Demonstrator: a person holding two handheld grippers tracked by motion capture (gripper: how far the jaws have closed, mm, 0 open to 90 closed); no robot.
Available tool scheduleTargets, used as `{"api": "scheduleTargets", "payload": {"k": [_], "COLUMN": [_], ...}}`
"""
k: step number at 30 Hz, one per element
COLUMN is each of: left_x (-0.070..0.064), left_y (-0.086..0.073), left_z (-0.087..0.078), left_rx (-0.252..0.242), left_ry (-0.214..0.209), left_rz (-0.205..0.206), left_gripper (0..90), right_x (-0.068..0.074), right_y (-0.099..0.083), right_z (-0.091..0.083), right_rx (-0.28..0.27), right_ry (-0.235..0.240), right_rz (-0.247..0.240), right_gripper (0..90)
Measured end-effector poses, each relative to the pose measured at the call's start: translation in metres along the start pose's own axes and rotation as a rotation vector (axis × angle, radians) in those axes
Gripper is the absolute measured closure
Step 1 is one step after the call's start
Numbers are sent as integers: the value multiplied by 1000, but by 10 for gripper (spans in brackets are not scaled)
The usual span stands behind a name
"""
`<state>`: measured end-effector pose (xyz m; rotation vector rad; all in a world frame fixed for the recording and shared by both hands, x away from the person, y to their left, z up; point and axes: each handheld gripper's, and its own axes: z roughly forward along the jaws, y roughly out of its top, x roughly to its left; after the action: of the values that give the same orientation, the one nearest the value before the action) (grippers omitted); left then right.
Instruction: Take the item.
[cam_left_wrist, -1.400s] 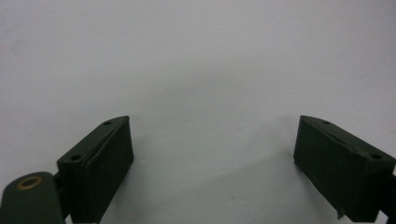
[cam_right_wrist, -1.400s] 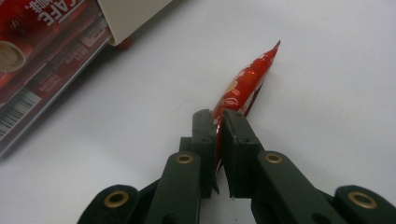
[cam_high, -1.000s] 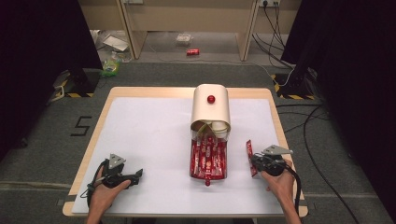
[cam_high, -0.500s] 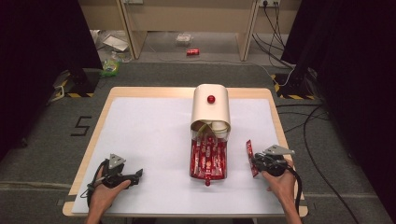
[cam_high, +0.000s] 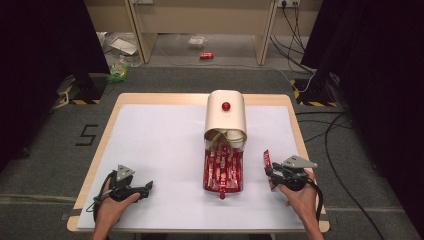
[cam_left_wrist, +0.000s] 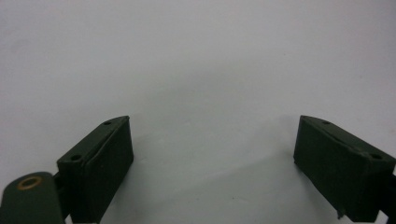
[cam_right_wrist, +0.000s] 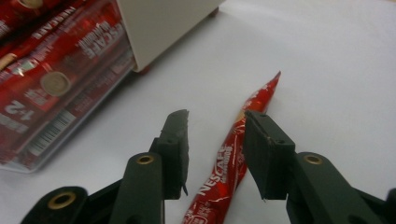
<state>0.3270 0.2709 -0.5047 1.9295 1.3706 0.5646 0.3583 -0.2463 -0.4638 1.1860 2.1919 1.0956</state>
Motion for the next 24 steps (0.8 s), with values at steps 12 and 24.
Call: {"api": "scheduleTargets", "payload": {"k": [12, 24], "left_x": [0, 0], "left_y": [0, 0], "left_z": [0, 0], "left_rx": [0, -1], "left_ry": [0, -1], "left_rz": [-1, 0], "left_gripper": [111, 111], "right_x": [13, 30], "right_y": [3, 2], "right_z": [-9, -18], "right_rx": [-49, -90], "right_ry": [6, 27], "right_rz": [1, 2], "right_gripper": [448, 407]}}
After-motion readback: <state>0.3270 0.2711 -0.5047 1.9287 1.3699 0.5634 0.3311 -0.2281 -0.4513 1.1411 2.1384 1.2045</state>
